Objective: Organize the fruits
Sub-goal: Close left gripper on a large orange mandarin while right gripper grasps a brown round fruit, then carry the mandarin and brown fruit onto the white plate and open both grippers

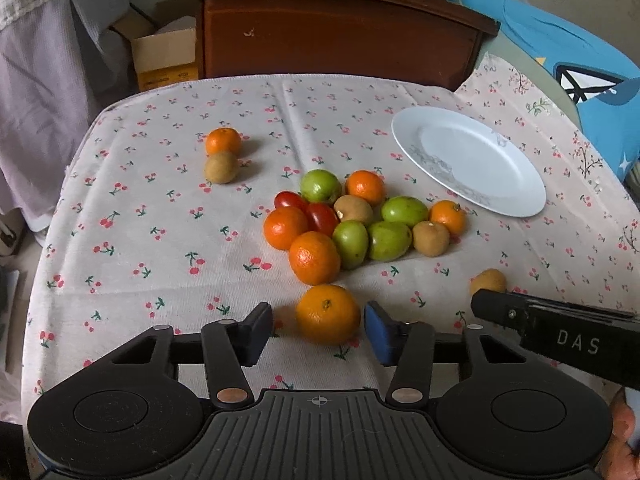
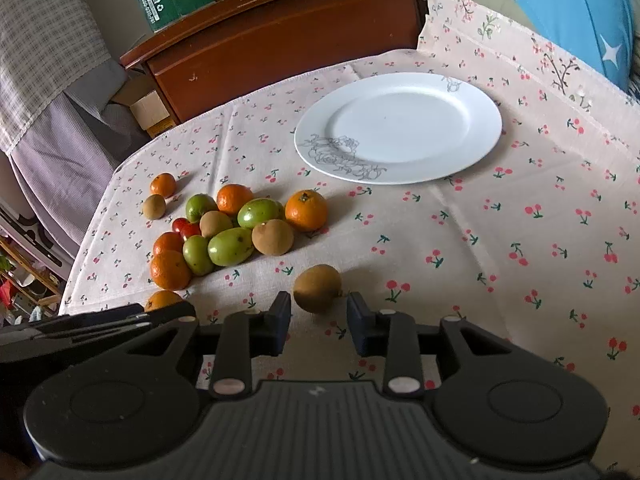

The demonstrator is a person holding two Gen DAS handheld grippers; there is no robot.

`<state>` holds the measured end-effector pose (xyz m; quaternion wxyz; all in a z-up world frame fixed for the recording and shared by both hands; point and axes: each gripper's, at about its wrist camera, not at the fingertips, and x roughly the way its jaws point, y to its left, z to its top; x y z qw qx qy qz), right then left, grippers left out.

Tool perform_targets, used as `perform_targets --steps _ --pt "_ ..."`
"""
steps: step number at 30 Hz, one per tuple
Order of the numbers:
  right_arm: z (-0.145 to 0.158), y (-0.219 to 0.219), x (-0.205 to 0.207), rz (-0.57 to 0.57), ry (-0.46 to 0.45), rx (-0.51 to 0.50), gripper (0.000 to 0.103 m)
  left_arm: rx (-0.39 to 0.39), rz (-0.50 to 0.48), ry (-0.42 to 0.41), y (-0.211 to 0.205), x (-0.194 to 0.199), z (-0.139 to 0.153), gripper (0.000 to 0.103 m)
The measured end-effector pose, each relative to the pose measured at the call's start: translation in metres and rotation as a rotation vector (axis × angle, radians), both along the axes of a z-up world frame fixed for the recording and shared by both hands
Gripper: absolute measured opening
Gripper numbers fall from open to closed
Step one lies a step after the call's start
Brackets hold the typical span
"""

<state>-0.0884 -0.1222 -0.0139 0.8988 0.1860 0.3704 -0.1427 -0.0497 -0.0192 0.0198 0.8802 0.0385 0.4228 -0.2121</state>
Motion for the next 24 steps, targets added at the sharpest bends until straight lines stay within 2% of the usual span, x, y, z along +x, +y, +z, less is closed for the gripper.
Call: perform_targets --steps 2,5,7,20,23,24 --pt "0.0 0.0 0.001 -0.002 -0.003 -0.004 0.032 0.006 -0.009 -0.011 -0.001 -0.001 0.0 0.041" --pt "-0.001 0.003 0.002 0.014 -0.003 -0.014 0.026 -0.01 -0.022 -0.006 -0.002 0.0 0.0 0.032" --pt "-0.001 0.005 0.002 0.026 -0.003 -0.025 0.021 -0.009 -0.023 -0.011 -0.003 -0.001 0.0 0.032" --pt "0.007 0.008 0.0 0.038 -0.036 -0.034 0.019 -0.021 0.015 -0.034 0.002 -0.002 0.009 0.031" --pt "0.015 0.005 -0.001 0.038 -0.059 -0.019 0.005 -0.049 0.004 -0.039 0.001 -0.003 0.017 0.031" --pt "0.018 0.004 -0.001 0.038 -0.067 -0.017 0.005 -0.061 0.001 -0.041 0.0 -0.003 0.021 0.031"
